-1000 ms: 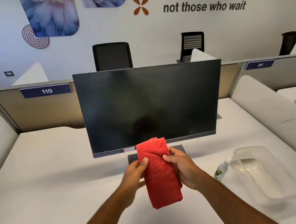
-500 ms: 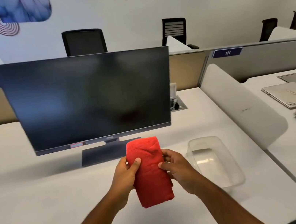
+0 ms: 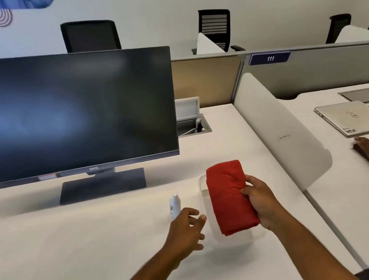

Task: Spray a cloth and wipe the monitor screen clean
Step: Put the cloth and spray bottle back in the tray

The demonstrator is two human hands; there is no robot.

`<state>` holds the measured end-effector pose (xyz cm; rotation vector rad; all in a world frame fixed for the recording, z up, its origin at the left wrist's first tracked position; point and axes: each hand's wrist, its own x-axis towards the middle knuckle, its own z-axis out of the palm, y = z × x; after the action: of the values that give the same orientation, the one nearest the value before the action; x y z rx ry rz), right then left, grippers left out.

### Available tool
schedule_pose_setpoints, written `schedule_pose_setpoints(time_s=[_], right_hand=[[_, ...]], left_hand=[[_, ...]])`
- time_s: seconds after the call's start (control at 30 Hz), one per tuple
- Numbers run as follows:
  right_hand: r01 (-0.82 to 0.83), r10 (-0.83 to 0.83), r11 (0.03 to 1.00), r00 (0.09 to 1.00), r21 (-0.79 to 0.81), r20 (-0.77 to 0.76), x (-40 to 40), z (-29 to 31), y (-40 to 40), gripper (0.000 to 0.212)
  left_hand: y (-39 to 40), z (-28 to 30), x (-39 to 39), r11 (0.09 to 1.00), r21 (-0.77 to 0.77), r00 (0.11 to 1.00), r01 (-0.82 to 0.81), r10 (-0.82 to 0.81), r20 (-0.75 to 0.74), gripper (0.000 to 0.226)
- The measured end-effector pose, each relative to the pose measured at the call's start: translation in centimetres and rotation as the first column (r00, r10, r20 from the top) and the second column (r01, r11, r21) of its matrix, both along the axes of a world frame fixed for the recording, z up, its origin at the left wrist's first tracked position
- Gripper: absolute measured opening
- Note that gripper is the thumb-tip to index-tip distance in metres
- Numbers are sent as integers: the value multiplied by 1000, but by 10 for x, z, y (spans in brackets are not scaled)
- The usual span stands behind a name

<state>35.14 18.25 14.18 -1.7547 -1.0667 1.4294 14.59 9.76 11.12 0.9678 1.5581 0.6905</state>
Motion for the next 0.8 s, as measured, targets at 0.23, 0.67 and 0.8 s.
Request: schedule_pose_setpoints(time_s=[0.23,0.67,0.8], right_hand=[[-75,82,996,985,-52,153,-12,-41,-1,42],[-334,310,941,792,-52,526,-29,-75,4,49],[-471,398,877,607,-93,688,-31,-86,3,57]], left_hand=[[5,-16,34,986,-159,999,-39,43,18,45],[-1,-19,37,995,-73,993,64,-70,-92,63],[-4,-19,36,996,-40,991,83,-86,-101,77]])
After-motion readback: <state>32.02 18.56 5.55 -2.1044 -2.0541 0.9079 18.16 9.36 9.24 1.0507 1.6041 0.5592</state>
